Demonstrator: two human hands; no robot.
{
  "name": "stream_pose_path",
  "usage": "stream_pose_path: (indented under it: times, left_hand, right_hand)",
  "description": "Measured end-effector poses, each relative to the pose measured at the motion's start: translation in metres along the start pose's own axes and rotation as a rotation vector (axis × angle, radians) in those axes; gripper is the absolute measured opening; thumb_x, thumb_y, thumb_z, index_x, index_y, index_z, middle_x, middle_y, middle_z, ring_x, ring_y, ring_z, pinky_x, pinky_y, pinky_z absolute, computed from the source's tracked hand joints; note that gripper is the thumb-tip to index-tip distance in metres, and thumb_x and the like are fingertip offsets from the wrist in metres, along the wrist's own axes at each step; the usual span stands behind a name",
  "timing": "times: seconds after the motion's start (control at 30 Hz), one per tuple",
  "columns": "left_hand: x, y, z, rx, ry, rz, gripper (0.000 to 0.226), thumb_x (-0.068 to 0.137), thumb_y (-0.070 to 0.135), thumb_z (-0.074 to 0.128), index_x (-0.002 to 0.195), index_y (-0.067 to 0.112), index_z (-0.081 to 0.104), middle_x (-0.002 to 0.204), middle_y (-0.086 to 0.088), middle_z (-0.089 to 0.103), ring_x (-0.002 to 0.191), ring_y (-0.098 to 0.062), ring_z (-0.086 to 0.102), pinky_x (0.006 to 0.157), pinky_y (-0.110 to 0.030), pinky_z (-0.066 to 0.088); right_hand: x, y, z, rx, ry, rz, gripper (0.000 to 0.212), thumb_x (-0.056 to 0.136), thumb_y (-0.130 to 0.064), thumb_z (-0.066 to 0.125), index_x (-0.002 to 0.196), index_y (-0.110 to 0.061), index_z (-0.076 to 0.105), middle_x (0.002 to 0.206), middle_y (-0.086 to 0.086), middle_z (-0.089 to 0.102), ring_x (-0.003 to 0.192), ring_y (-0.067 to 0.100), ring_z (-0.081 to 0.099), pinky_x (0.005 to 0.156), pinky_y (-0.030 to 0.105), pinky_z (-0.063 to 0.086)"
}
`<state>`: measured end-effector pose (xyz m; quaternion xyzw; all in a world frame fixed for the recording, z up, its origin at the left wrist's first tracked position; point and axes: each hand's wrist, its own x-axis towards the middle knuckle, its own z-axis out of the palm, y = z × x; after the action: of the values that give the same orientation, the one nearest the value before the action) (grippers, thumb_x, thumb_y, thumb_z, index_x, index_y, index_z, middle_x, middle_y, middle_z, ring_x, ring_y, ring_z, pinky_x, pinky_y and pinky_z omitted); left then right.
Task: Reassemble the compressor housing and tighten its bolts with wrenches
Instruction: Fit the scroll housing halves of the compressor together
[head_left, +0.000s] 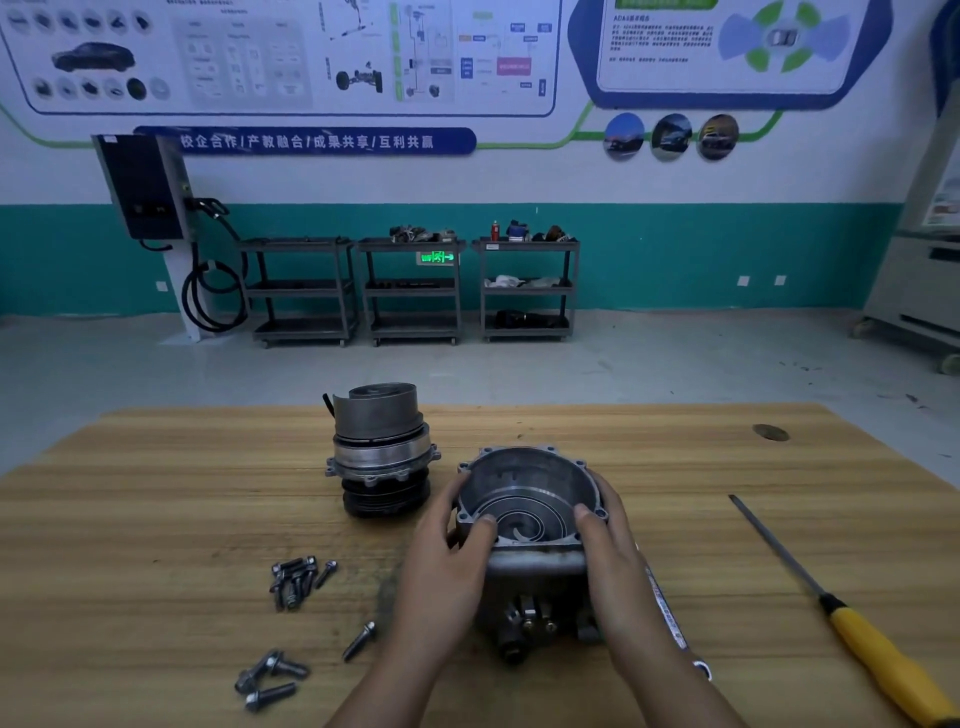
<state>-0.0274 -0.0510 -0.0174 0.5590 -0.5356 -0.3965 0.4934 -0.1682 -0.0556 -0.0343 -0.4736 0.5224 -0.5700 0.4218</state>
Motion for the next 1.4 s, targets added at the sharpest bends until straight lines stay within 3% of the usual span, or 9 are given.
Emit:
stream_pose_path:
  times: [0.13,0.33,0.47,0.63,0.77,0.97,1.03,1.2,1.4]
  left_hand:
    - [-0.007,-0.002,-0.007,0.02,-0.012,-0.017,0.039,0.078,0.051,0.052,0.115,0.06,0.044,0.113,0.007,0.065,0.103,-0.016,0.062,0.09,-0.046,0.05]
    - [-0.013,-0.006,-0.013,0.017,-0.003,0.04,0.036,0.089,0.02,0.053,0.106,0.051,0.047,0.109,0.004,0.066,0.098,-0.015,0.063,0.089,-0.04,0.05]
    - [-0.013,-0.006,-0.018,0.009,-0.021,0.067,0.044,0.09,0.018,0.054,0.114,0.052,0.041,0.113,0.022,0.057,0.096,-0.002,0.061,0.083,-0.029,0.051]
    - [0.005,-0.006,-0.039,0.033,0.104,-0.003,0.063,0.084,0.053,0.049,0.14,0.039,0.025,0.123,0.008,0.056,0.105,-0.009,0.057,0.085,-0.032,0.045]
    - [0.05,-0.021,-0.076,-0.016,0.309,-0.176,0.046,0.096,0.027,0.051,0.138,0.018,0.037,0.131,-0.009,0.053,0.111,-0.022,0.052,0.09,-0.038,0.043]
    - [0.102,-0.036,-0.114,0.036,0.215,-0.338,0.065,0.086,0.022,0.067,0.141,0.014,0.035,0.136,-0.015,0.049,0.121,-0.03,0.047,0.091,-0.041,0.039]
    - [0.109,-0.037,-0.117,0.124,0.155,-0.364,0.062,0.087,0.013,0.064,0.142,0.014,0.034,0.13,-0.015,0.054,0.114,-0.029,0.051,0.093,-0.043,0.041]
    - [0.115,-0.044,-0.112,0.191,0.144,-0.377,0.047,0.089,0.002,0.051,0.134,0.013,0.043,0.089,-0.008,0.061,0.081,-0.022,0.057,0.069,-0.033,0.045]
    - [0.11,-0.037,-0.114,0.126,0.151,-0.387,0.04,0.094,0.004,0.044,0.133,0.013,0.044,0.113,-0.015,0.06,0.094,-0.026,0.058,0.085,-0.037,0.043]
  right_hand:
    - [-0.013,-0.002,0.003,0.028,-0.009,0.007,0.032,0.098,-0.035,0.04,0.117,-0.06,0.038,0.118,-0.023,0.052,0.106,-0.001,0.051,0.083,0.026,0.041]
    - [-0.023,-0.006,0.008,0.031,-0.015,-0.006,0.031,0.098,-0.031,0.041,0.112,-0.06,0.04,0.114,-0.027,0.052,0.1,-0.011,0.047,0.073,0.015,0.038]
    - [-0.026,-0.006,0.011,0.02,-0.012,-0.006,0.034,0.099,-0.031,0.04,0.108,-0.063,0.039,0.111,-0.029,0.05,0.097,-0.01,0.048,0.071,0.016,0.037]
    - [-0.025,-0.006,0.008,0.006,-0.029,0.008,0.035,0.099,-0.029,0.039,0.111,-0.062,0.04,0.111,-0.028,0.05,0.097,-0.01,0.047,0.074,0.02,0.037]
    - [-0.024,-0.006,0.007,0.019,-0.043,0.028,0.036,0.099,-0.026,0.039,0.115,-0.058,0.04,0.111,-0.026,0.05,0.096,-0.009,0.047,0.072,0.015,0.035]
    - [-0.023,-0.004,0.005,0.016,-0.044,0.035,0.037,0.098,-0.024,0.041,0.112,-0.058,0.043,0.108,-0.03,0.051,0.091,-0.015,0.049,0.071,0.011,0.033]
    - [-0.023,-0.004,0.004,0.011,-0.051,0.04,0.036,0.097,-0.028,0.041,0.113,-0.06,0.041,0.106,-0.034,0.05,0.085,-0.021,0.05,0.069,0.008,0.033]
    - [-0.022,0.001,0.006,-0.021,-0.059,0.06,0.036,0.095,-0.035,0.043,0.116,-0.063,0.038,0.108,-0.036,0.049,0.091,-0.016,0.049,0.072,0.011,0.033]
    - [-0.015,0.002,0.003,-0.001,-0.084,-0.023,0.043,0.07,-0.045,0.053,0.11,-0.06,0.046,0.102,-0.04,0.057,0.093,-0.017,0.055,0.078,0.016,0.039]
